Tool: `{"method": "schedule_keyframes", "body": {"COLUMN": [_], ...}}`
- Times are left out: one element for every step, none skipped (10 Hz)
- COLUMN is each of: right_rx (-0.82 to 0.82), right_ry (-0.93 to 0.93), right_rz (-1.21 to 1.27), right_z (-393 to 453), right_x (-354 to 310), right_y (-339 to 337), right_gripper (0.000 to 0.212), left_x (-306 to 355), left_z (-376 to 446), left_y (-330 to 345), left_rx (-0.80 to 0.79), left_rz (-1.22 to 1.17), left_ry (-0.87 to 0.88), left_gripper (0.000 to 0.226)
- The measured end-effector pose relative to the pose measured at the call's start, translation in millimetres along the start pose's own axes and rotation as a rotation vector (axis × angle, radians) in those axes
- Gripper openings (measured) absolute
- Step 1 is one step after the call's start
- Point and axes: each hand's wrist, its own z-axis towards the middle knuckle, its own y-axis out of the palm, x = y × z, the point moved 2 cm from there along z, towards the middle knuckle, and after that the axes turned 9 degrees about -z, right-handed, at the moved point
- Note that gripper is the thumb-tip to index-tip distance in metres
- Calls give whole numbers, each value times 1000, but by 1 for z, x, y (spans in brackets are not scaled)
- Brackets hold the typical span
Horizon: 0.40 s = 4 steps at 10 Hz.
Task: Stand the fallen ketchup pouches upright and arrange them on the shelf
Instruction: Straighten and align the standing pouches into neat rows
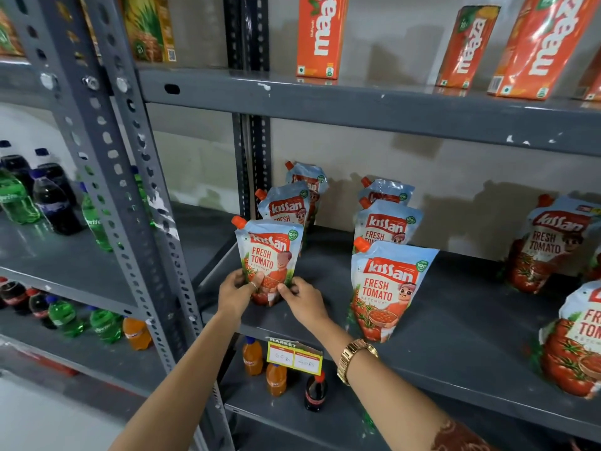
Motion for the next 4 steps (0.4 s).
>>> {"method": "schedule_keyframes", "body": {"right_rx": [39,36,-25,-53], "right_ry": [-15,-15,13,18], "right_rz": [4,13,31,46], "right_z": [2,3,0,1], "right_x": [0,0,-1,-2], "right_y": [7,7,2,-3], "right_gripper": [34,35,39,41], "left_x": [0,-1,0,1], "left_z": [4,5,-1,-3], "left_y": [-5,-6,-8,-13], "left_rx": [-17,-21,-24,-17], "left_rz": [-12,-33,-63,-87], "left_ry": [-10,-20,-38,-50], "left_gripper": [45,46,49,50]}}
